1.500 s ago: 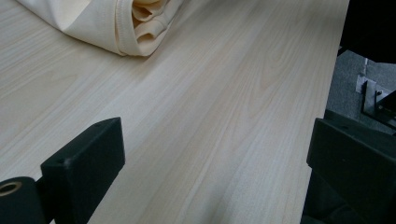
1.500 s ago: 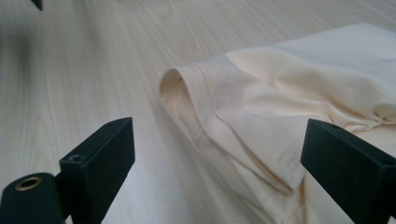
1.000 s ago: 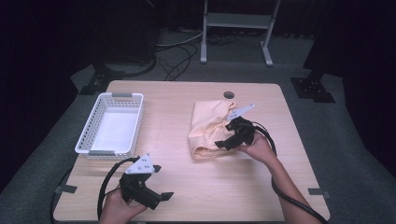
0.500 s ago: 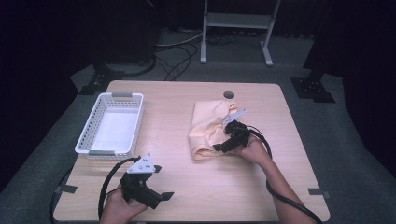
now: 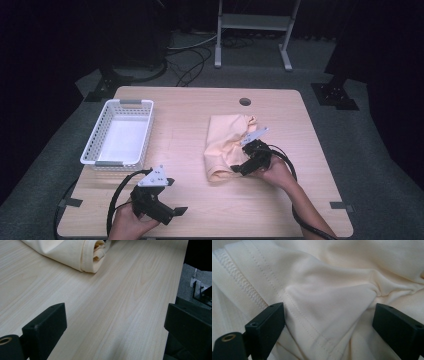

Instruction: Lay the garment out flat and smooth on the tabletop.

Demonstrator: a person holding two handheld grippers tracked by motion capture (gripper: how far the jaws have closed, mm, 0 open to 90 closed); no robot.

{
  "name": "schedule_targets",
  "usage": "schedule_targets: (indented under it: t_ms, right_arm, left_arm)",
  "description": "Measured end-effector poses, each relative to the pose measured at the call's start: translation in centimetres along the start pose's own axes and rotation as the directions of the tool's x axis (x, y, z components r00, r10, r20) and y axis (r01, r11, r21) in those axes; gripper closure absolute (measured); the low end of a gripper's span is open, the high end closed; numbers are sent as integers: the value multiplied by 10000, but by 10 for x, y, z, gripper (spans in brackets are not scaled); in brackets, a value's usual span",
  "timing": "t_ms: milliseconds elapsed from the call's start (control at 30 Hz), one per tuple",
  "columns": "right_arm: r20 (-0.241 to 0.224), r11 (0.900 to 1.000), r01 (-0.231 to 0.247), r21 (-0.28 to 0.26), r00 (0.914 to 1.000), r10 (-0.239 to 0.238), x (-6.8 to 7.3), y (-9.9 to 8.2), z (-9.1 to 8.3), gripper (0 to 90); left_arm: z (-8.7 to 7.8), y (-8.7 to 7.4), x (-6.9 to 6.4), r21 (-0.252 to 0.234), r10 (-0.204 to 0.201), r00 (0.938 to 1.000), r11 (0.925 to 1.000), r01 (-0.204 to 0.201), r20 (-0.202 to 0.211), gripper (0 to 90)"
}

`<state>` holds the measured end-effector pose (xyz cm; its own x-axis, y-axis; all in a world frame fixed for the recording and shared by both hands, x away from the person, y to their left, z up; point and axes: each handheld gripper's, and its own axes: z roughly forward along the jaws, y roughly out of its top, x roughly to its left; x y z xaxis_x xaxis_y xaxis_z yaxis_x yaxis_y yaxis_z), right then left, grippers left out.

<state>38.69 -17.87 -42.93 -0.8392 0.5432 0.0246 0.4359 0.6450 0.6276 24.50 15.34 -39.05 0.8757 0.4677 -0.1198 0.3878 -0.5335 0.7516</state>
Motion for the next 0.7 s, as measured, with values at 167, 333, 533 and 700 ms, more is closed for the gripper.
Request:
schedule_targets:
  t_ms: [167, 333, 533, 700]
  right_arm:
    - [2, 9999, 57, -100, 10000, -57, 14, -10, -6, 103]
    - [-49, 9998, 123, -183, 9999, -123, 29, -20, -13, 103]
    - [-63, 9996, 164, -226, 9998, -165, 50, -31, -20, 103]
    - [-77, 9996, 182, -236, 9998, -183, 68, -39, -26, 103]
  left_arm:
    - [2, 0, 0, 59, -24, 10000, 10000, 24, 6, 40]
    - [3, 1, -2, 87, -12, 10000, 10000, 11, 31, 40]
    - [4, 3, -5, 118, 105, 9999, 9999, -105, 34, 40]
    - [3, 4, -7, 104, 163, 9999, 9998, -163, 27, 41]
